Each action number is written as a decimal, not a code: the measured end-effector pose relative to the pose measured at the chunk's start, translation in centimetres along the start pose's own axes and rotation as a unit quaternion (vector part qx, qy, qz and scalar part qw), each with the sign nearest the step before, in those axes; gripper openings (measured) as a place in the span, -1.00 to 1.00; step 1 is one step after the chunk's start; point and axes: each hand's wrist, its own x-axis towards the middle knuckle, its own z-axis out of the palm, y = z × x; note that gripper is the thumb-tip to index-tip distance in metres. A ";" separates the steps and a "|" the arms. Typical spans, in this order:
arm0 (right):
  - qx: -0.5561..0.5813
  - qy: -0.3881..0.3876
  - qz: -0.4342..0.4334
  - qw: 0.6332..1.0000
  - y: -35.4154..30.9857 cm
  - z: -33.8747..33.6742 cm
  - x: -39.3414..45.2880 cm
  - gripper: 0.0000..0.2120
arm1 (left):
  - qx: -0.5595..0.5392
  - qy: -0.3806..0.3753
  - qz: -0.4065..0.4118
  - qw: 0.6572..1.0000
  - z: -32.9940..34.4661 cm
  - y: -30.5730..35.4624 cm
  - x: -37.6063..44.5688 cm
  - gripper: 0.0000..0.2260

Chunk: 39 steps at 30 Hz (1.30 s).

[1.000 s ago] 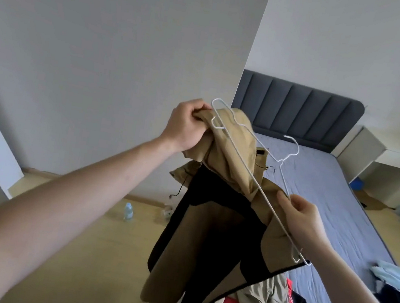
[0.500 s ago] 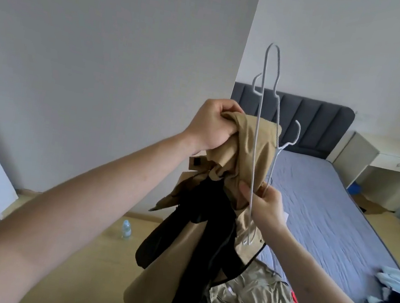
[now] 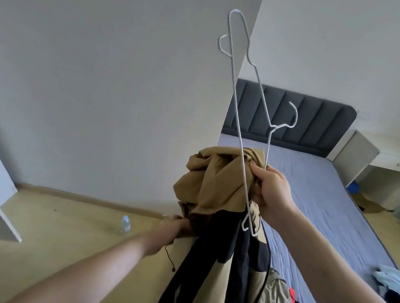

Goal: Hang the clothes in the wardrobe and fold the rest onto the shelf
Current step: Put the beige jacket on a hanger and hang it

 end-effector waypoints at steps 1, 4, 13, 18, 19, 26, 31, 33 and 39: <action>0.003 -0.002 0.010 1.000 0.0 0.0 0.1 -0.71 | -0.007 -0.007 0.000 1.000 0.7 -0.8 0.3 -0.31; 0.026 -0.009 0.038 0.999 -0.1 0.0 0.2 -0.70 | -0.102 -0.003 0.012 0.995 1.3 -1.4 1.2 -0.37; 0.135 0.076 0.045 0.987 -0.8 -3.7 1.3 -0.72 | -0.323 -0.085 0.062 0.941 -0.2 -1.1 3.1 -0.67; 0.199 0.092 0.053 0.974 -0.5 -3.9 1.1 -0.62 | -0.155 -0.124 0.095 0.975 1.9 -3.7 2.7 -0.75; 0.200 0.094 0.054 0.974 -0.5 -3.6 1.0 -0.62 | -0.111 -0.095 0.107 0.983 2.5 -4.1 2.7 -0.79; 0.135 0.152 0.057 0.977 0.7 -6.3 2.7 -0.72 | -0.176 0.084 0.143 0.970 -2.1 -0.1 1.3 -0.74; 0.026 0.170 0.089 0.981 2.8 -7.9 3.7 -0.69 | 0.127 0.138 0.320 0.929 -6.7 5.9 -1.0 -0.87; -0.027 0.168 0.081 0.982 3.6 -8.1 3.8 -0.72 | 0.189 0.187 0.357 0.896 -7.7 8.0 -1.8 -0.77; -0.245 0.141 0.032 0.959 4.4 -9.1 2.9 -0.67 | 0.143 0.278 0.462 0.830 -9.8 13.6 -5.1 -0.82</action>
